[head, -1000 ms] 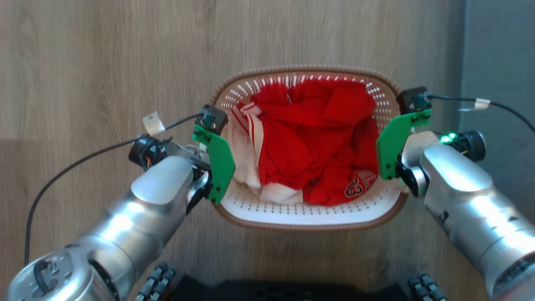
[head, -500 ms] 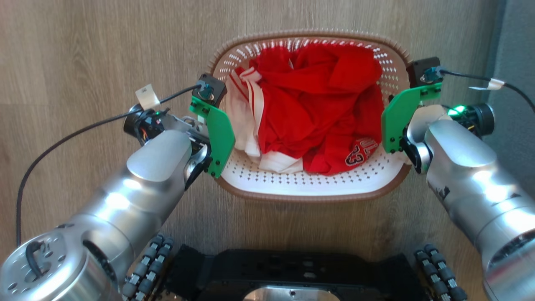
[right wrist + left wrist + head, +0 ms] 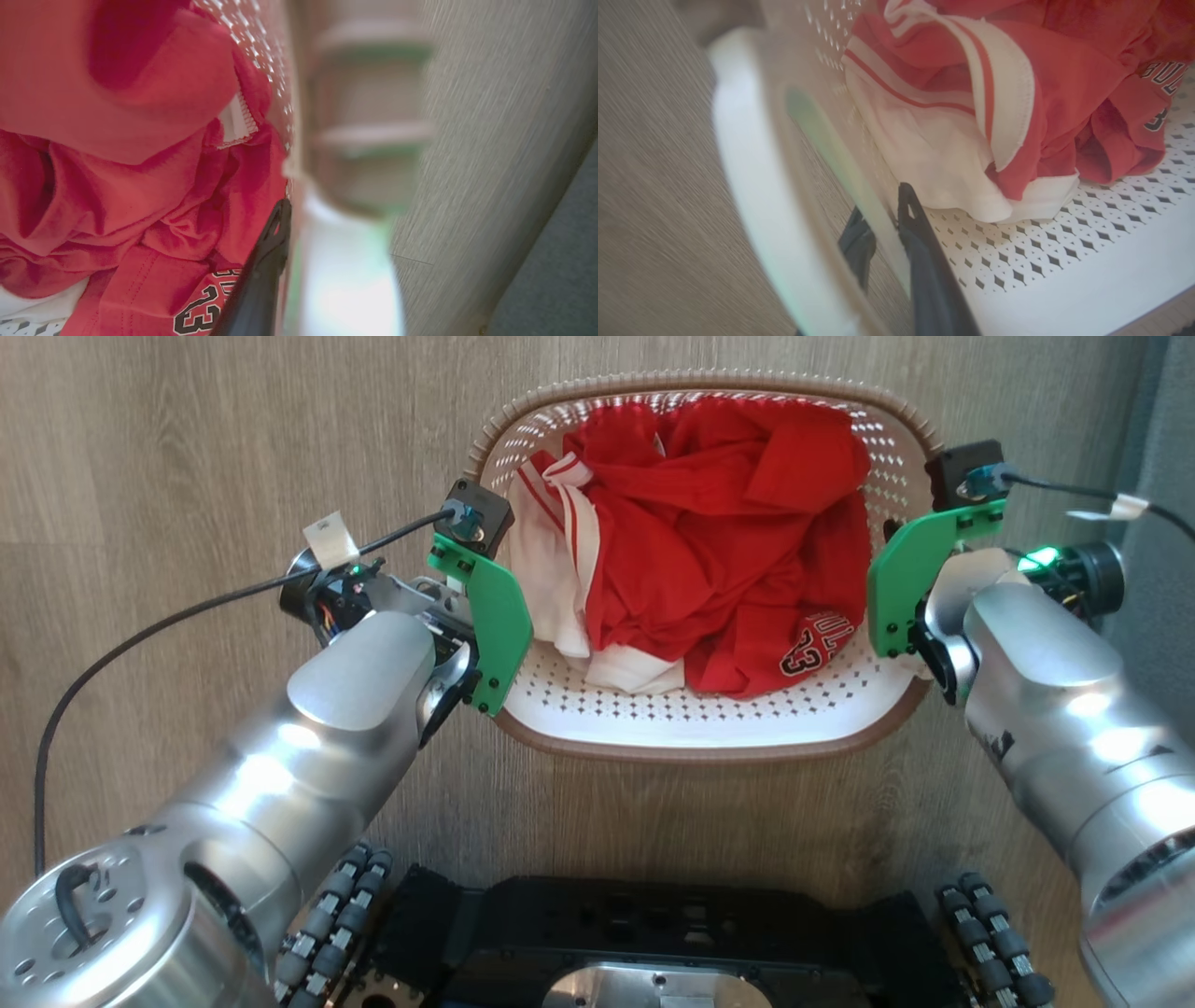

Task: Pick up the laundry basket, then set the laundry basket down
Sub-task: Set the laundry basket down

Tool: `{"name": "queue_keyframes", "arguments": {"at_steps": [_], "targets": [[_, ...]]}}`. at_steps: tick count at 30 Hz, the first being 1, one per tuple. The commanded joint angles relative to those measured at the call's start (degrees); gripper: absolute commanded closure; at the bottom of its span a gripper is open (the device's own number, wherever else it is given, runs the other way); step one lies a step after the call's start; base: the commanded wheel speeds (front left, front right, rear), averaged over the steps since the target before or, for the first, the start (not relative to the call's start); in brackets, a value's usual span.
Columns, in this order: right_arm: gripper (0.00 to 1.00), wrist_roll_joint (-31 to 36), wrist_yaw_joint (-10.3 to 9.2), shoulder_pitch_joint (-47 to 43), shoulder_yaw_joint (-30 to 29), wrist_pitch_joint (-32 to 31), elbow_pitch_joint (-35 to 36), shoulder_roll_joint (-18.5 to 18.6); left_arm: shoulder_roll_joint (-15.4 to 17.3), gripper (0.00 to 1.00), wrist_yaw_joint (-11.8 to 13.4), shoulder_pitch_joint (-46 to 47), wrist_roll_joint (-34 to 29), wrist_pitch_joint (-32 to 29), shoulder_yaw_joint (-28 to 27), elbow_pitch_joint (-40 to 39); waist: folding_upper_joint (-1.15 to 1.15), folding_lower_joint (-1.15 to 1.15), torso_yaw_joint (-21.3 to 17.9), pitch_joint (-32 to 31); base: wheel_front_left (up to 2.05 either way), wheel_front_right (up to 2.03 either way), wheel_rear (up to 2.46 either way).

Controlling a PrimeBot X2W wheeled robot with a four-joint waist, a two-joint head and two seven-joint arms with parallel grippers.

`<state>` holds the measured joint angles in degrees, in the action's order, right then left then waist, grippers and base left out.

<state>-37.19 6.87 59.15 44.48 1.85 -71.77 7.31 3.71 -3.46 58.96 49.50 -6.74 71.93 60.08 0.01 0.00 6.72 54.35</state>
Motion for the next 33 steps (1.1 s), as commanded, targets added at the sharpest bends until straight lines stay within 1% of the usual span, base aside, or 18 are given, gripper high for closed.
{"name": "queue_keyframes", "arguments": {"at_steps": [1,2,3,4,8,16,19,22,26,33], "targets": [[0.71,2.4,0.62,-1.6,2.3,0.1,-0.6,-2.3,-0.8,0.95,-0.6,0.3,-2.0,0.7,1.4,-2.3,-0.01,0.0,0.1,0.1,0.0,0.0,0.0],[0.36,2.5,0.62,-1.6,2.1,0.2,-0.8,-2.4,-0.8,0.58,-0.3,0.4,-2.2,0.9,1.4,-2.2,-0.01,0.0,0.1,0.1,0.0,0.0,0.0],[0.0,2.5,0.62,-1.6,1.8,-0.1,-1.1,-2.4,-0.8,0.19,0.1,0.4,-2.2,1.0,1.4,-2.1,-0.01,0.0,0.1,0.1,0.0,0.0,0.0],[0.0,2.5,0.62,-1.6,1.7,-0.2,-1.3,-2.5,-0.8,0.0,0.3,0.3,-2.2,1.1,1.4,-2.0,-0.01,0.0,0.1,0.0,0.0,0.0,0.0],[0.0,3.0,0.62,-2.0,1.3,-1.1,-1.8,-2.7,-0.8,0.0,0.3,0.0,-3.9,0.4,1.4,-1.5,-0.01,0.0,0.1,-0.4,0.0,0.0,0.0],[0.0,3.9,0.62,-3.1,0.3,-2.5,-2.1,-2.7,-0.8,0.0,1.0,-1.2,-3.9,-0.2,1.4,-1.1,-0.01,0.0,0.0,-2.4,0.0,0.0,0.0],[0.0,4.4,0.62,-3.4,0.0,-3.0,-2.1,-2.6,-0.8,0.0,1.0,-1.7,-3.7,-1.0,1.4,-1.0,-0.01,0.0,0.0,-3.1,0.0,0.0,0.0],[0.0,5.4,0.62,-4.1,-1.0,-4.6,-2.2,-2.3,-0.8,0.0,1.3,-2.5,-3.9,-1.3,1.4,-0.5,-0.01,0.0,-0.1,-4.9,0.0,0.0,0.0],[0.0,7.5,0.62,-4.8,-2.2,-6.3,-2.2,-1.6,-0.8,0.0,2.0,-3.2,-2.9,0.1,1.4,0.2,-0.01,0.0,-0.2,-7.2,0.0,0.0,0.0],[0.0,9.9,0.62,-7.2,-5.5,-9.2,-2.2,-2.2,-0.8,0.0,2.6,-4.9,-3.6,1.3,1.4,2.6,-0.01,0.0,-0.4,-12.6,0.0,0.0,0.0]]}}
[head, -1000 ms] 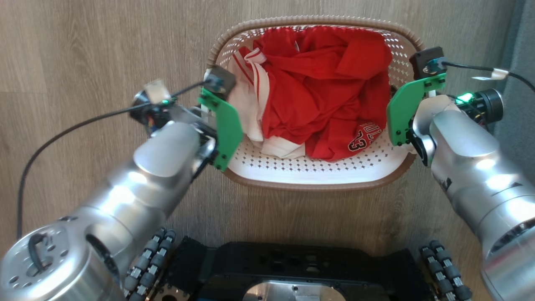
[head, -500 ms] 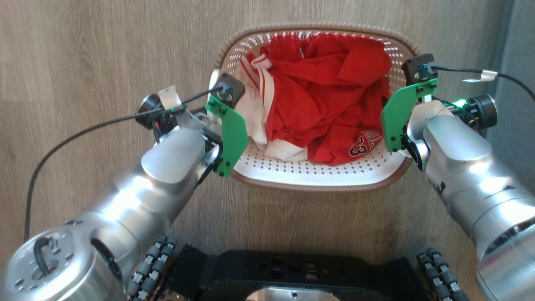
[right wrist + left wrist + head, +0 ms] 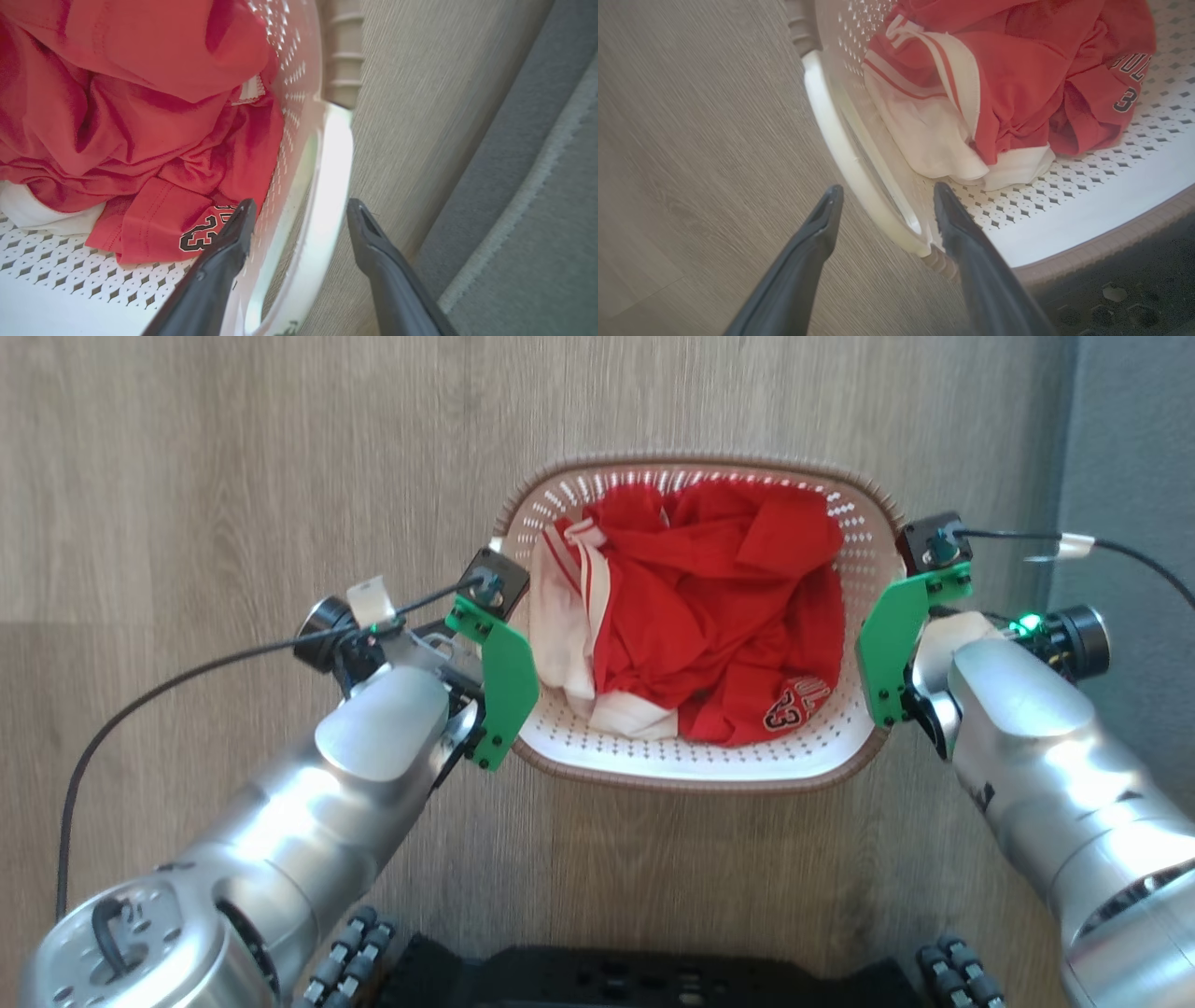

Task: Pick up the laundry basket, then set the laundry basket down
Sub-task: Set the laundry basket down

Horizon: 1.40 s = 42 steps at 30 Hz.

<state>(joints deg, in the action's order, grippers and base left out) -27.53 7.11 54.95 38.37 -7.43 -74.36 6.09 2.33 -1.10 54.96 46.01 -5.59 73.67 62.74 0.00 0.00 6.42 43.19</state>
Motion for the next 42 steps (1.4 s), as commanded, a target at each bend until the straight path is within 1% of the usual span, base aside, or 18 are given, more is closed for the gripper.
{"name": "queue_keyframes", "arguments": {"at_steps": [1,5,10,13,18,22,24,26,28,29,30,32,34,37,40,42], "targets": [[0.0,0.4,0.37,-3.6,0.0,-0.1,0.4,-1.2,0.5,0.0,0.6,-1.3,0.2,0.8,-0.3,0.3,0.0,0.0,-0.2,-2.6,0.0,0.0,0.0],[0.0,1.4,0.37,-5.6,-1.3,-0.6,0.4,-2.1,0.5,0.0,1.2,-3.4,1.0,2.7,-0.3,2.3,0.0,0.0,-0.8,-7.2,0.0,0.0,0.0],[0.0,2.0,0.37,-8.2,-1.4,0.6,0.5,-2.9,0.5,0.0,1.3,-6.3,2.6,5.7,-0.5,3.4,0.0,0.0,-1.0,-14.1,0.0,0.0,0.0],[0.0,0.8,0.37,-9.7,-1.8,3.4,1.5,-3.1,0.5,0.0,1.7,-8.0,3.6,9.0,-1.0,4.0,0.0,0.0,-1.1,-18.7,0.0,0.0,0.0],[0.0,-2.8,0.37,-12.8,-1.8,9.6,6.6,-3.2,0.5,0.0,2.6,-10.3,5.1,16.1,-2.3,5.2,0.0,0.0,-1.3,-25.7,0.0,0.0,0.0],[0.0,-5.1,0.37,-14.6,-2.1,15.8,9.2,-3.2,0.5,0.0,3.2,-11.6,6.9,19.8,-5.1,5.4,0.0,0.0,-1.5,-30.4,0.0,0.0,0.0],[0.0,-6.1,0.37,-15.5,-2.8,19.4,10.4,-3.2,0.8,0.0,4.5,-11.6,7.0,20.5,-7.2,4.4,0.0,0.0,-1.5,-32.4,0.0,0.0,0.0],[0.0,-6.5,0.37,-16.3,-3.7,21.4,11.6,-3.2,2.4,0.0,6.7,-11.1,4.6,20.5,-10.9,-1.4,0.0,0.0,-1.6,-33.8,0.0,0.0,0.0],[0.0,-6.2,0.37,-17.0,-4.8,22.2,13.5,-2.9,4.7,0.0,9.4,-12.7,0.4,20.6,-15.7,-8.7,0.0,0.0,-1.8,-35.1,0.0,0.0,0.0],[0.0,-6.2,0.37,-17.0,-4.8,22.2,13.5,-2.9,4.7,0.0,9.4,-12.7,0.4,20.6,-15.7,-8.7,0.0,0.0,-1.8,-35.1,0.0,0.0,0.0],[0.0,-6.1,0.37,-17.3,-6.2,22.3,15.3,-2.6,5.9,0.0,10.5,-14.1,-2.1,20.6,-18.3,-12.5,0.0,0.0,-2.0,-35.6,0.0,0.0,0.0],[0.0,-4.5,0.37,-18.6,-10.0,22.4,21.1,-1.6,7.7,0.0,11.8,-17.7,-7.1,20.6,-23.2,-19.8,0.0,0.0,-2.2,-36.6,0.0,0.0,0.0],[0.0,-1.9,0.37,-21.1,-14.6,22.4,27.2,-1.2,8.7,0.0,11.7,-21.6,-11.1,20.6,-27.8,-25.5,0.0,0.0,-2.4,-37.6,0.0,0.0,0.0],[0.0,3.8,0.37,-25.5,-19.9,22.4,36.2,-1.5,9.2,0.0,12.0,-26.5,-17.2,20.6,-35.0,-33.8,0.0,0.0,-2.5,-38.9,0.0,0.0,0.0],[0.0,7.6,0.37,-29.6,-23.3,22.4,43.9,-2.3,8.0,0.0,12.1,-31.6,-22.7,20.6,-42.7,-42.3,0.0,0.0,-2.5,-40.1,0.0,0.0,0.0],[0.0,9.4,0.37,-32.0,-25.0,22.4,48.2,-2.7,6.7,0.0,11.2,-35.1,-26.4,20.6,-47.1,-48.1,0.0,0.0,-2.4,-40.7,0.0,0.0,0.0]]}}
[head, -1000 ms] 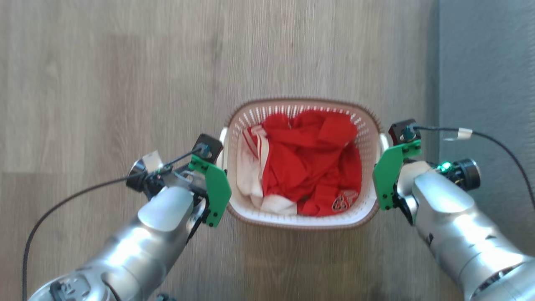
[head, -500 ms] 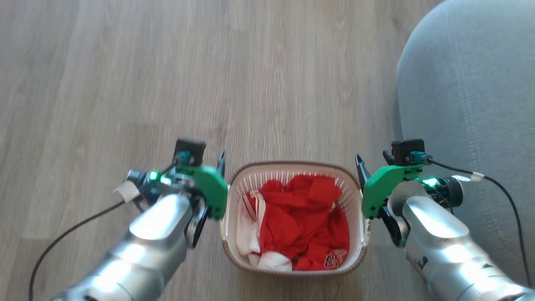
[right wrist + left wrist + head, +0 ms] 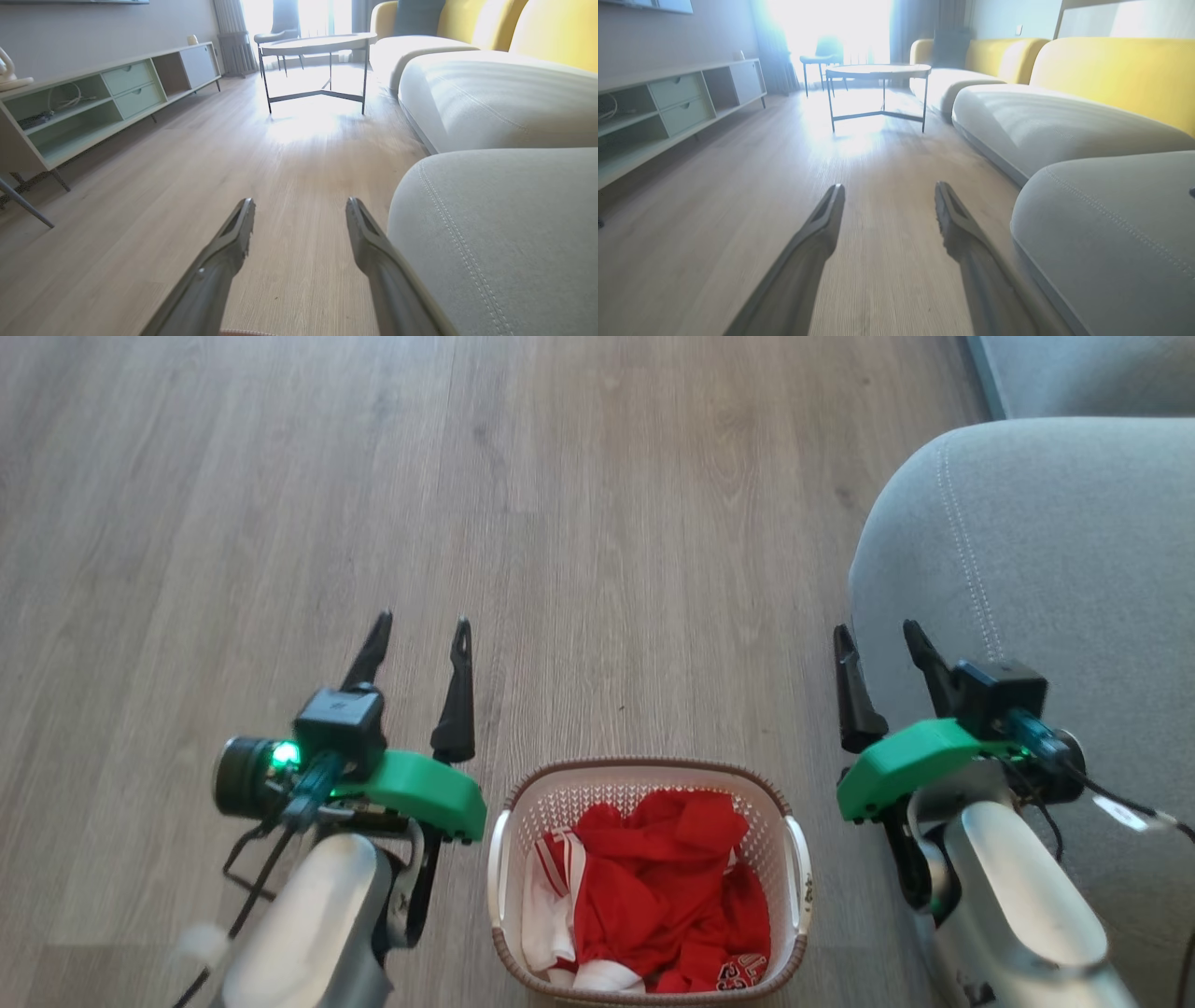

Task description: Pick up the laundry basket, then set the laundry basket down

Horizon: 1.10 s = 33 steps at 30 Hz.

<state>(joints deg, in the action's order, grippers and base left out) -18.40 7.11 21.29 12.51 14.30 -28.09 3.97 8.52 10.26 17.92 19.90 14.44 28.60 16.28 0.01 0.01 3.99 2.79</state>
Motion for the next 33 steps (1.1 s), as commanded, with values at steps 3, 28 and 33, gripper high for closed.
{"name": "queue_keyframes", "arguments": {"at_steps": [3,28,33], "targets": [[0.0,1.9,0.37,-1.4,-0.8,0.7,7.7,-0.9,-1.8,0.0,-2.3,-2.8,-4.5,0.5,-7.8,-8.6,-0.01,-0.01,0.2,-1.0,0.0,0.0,0.0],[0.0,2.9,0.37,-16.7,-3.6,0.7,19.5,-1.1,-5.6,0.0,-11.9,-16.1,-4.1,0.6,-16.2,-10.3,-0.01,-0.01,0.8,-3.3,0.0,0.0,0.0],[0.0,2.6,0.37,-16.5,-4.1,0.7,19.6,-1.1,-5.6,0.0,-11.7,-15.6,-4.4,0.6,-16.2,-10.5,-0.01,-0.01,1.1,-3.1,0.0,0.0,0.0]]}}
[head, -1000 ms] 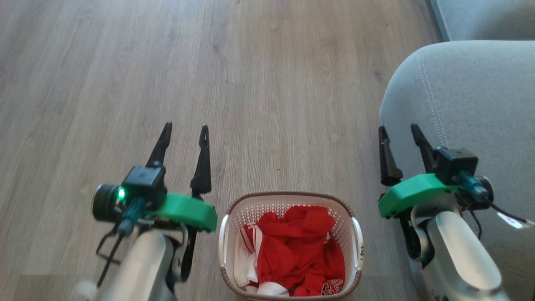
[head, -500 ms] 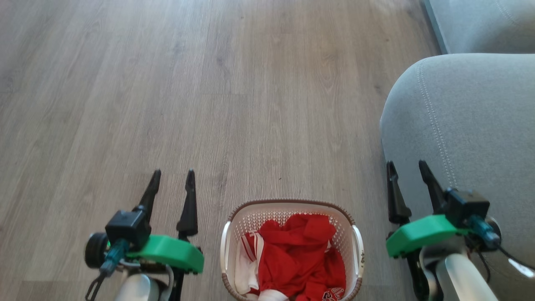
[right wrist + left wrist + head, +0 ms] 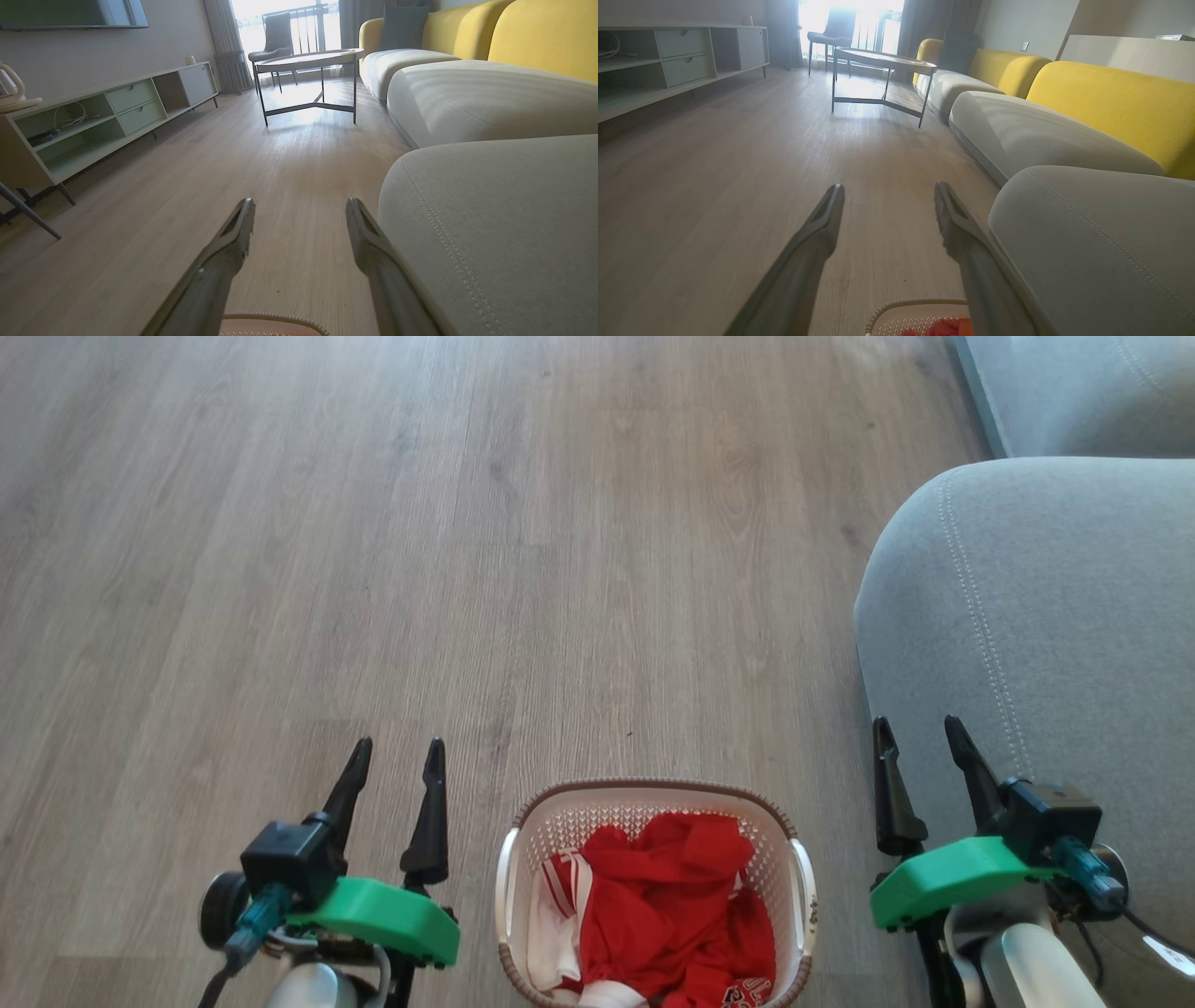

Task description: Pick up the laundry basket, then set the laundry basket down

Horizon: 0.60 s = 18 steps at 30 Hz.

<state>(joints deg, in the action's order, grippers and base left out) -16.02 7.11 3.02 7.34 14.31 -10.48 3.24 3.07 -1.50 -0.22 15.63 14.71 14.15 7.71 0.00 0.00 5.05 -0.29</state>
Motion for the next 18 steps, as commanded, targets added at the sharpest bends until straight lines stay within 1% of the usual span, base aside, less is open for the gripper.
{"name": "queue_keyframes", "arguments": {"at_steps": [1,9,18], "targets": [[0.0,0.2,0.37,1.8,1.0,0.7,2.1,-0.4,-0.2,0.0,0.0,2.6,-0.2,0.3,-1.7,-2.0,0.0,0.0,0.1,0.0,0.0,0.0,0.0],[0.0,-0.1,0.37,2.0,0.6,0.7,2.2,-0.4,-0.2,0.0,0.1,2.6,-0.8,0.3,-1.0,-1.9,0.0,0.0,0.4,-0.1,0.0,0.0,0.0],[0.0,-0.3,0.37,2.2,0.8,0.7,2.2,-0.4,-0.2,0.0,-0.2,2.5,0.2,0.3,-1.3,-1.5,0.0,0.0,0.0,-0.1,0.0,0.0,0.0]]}}
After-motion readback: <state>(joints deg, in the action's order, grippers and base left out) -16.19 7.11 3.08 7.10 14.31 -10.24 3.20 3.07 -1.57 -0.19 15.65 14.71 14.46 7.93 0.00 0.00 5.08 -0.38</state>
